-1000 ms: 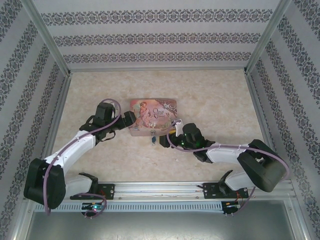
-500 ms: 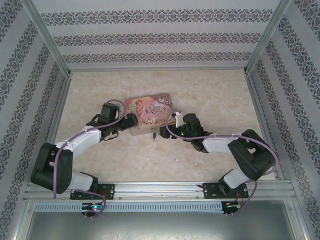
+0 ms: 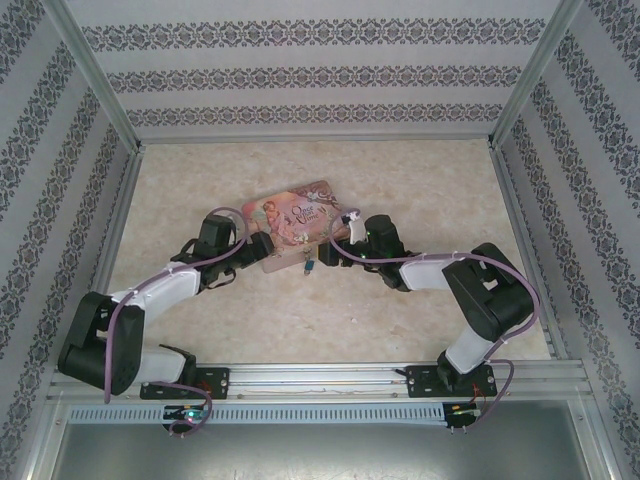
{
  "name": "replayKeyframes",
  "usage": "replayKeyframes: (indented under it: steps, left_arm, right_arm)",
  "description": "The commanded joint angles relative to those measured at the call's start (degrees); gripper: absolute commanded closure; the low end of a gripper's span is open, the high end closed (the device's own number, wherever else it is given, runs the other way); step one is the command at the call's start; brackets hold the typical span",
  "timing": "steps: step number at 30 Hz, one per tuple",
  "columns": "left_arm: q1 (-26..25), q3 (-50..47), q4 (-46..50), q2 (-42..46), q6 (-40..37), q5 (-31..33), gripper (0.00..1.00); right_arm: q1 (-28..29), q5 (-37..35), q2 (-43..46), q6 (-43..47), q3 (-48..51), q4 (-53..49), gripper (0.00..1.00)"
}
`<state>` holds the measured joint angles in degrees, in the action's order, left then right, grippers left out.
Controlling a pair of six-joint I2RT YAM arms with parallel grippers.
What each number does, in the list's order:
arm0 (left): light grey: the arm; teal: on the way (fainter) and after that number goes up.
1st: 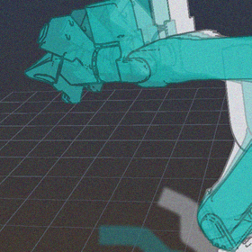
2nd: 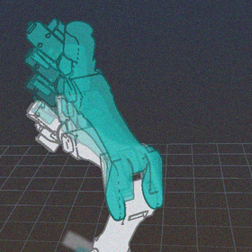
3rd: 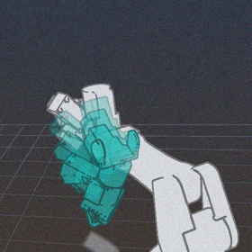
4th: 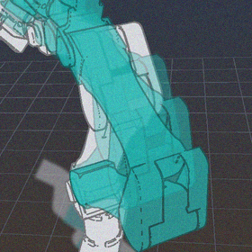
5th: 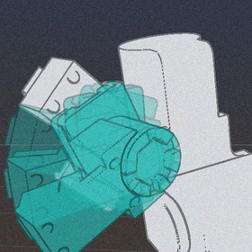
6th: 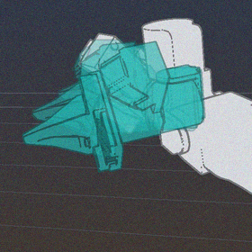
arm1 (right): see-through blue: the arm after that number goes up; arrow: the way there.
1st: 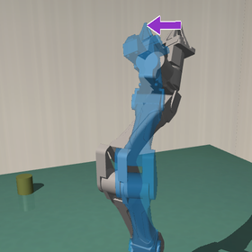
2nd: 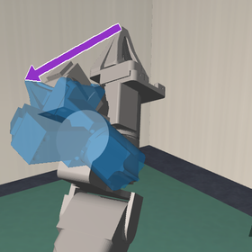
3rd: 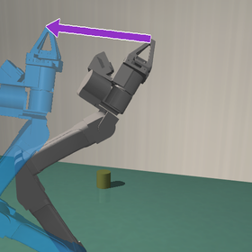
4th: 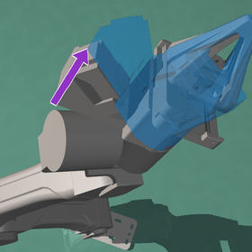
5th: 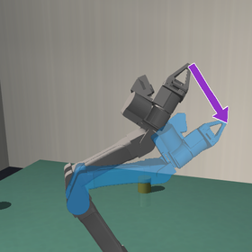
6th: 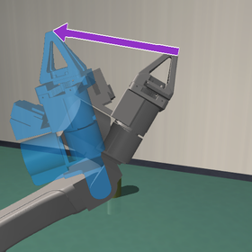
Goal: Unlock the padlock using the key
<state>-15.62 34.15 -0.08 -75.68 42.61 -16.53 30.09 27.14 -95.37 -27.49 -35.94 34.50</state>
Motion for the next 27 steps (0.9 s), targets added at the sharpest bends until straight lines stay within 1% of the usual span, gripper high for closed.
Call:
replayKeyframes:
  steps: [1, 3, 9, 13, 17, 19, 21, 27]
  left_arm:
    - [0.73, -1.52, -1.50, 2.94, 2.30, -1.20, 0.06]
    - [0.75, -1.29, -1.55, 4.62, 2.59, -1.10, 0.06]
    - [0.78, 0.79, 2.76, 9.63, 0.93, -0.38, 0.04]
    - [0.77, 1.37, 4.47, 13.16, 0.19, -1.66, 0.06]
    - [0.68, 2.25, 4.21, 14.95, 0.75, -4.70, 0.12]
    - [0.68, 3.37, 4.22, 14.67, 1.26, -6.34, 0.19]
    - [0.65, 4.44, 4.00, 13.82, 2.01, -8.00, 0.23]
    - [-0.26, 7.86, 1.93, 8.38, 3.93, -12.50, 0.34]
  right_arm:
    - [-0.64, 1.53, 0.28, 0.60, -0.91, 1.34, 0.33]
    - [-0.69, 1.06, 1.43, 0.59, -0.07, 1.22, 0.33]
    - [-1.18, 0.02, 6.63, 0.50, 3.80, 0.70, 0.32]
    - [-1.26, 1.15, 10.59, 0.40, 6.73, 0.48, 0.32]
    - [-1.26, 3.95, 13.07, -0.93, 8.93, 1.44, 0.31]
    - [-1.16, 6.14, 13.42, -2.27, 10.21, 4.15, 0.26]
    - [-0.83, 7.49, 13.13, -3.38, 10.63, 5.75, 0.23]
    - [1.02, 8.72, 9.85, -5.61, 10.07, 9.64, 0.22]
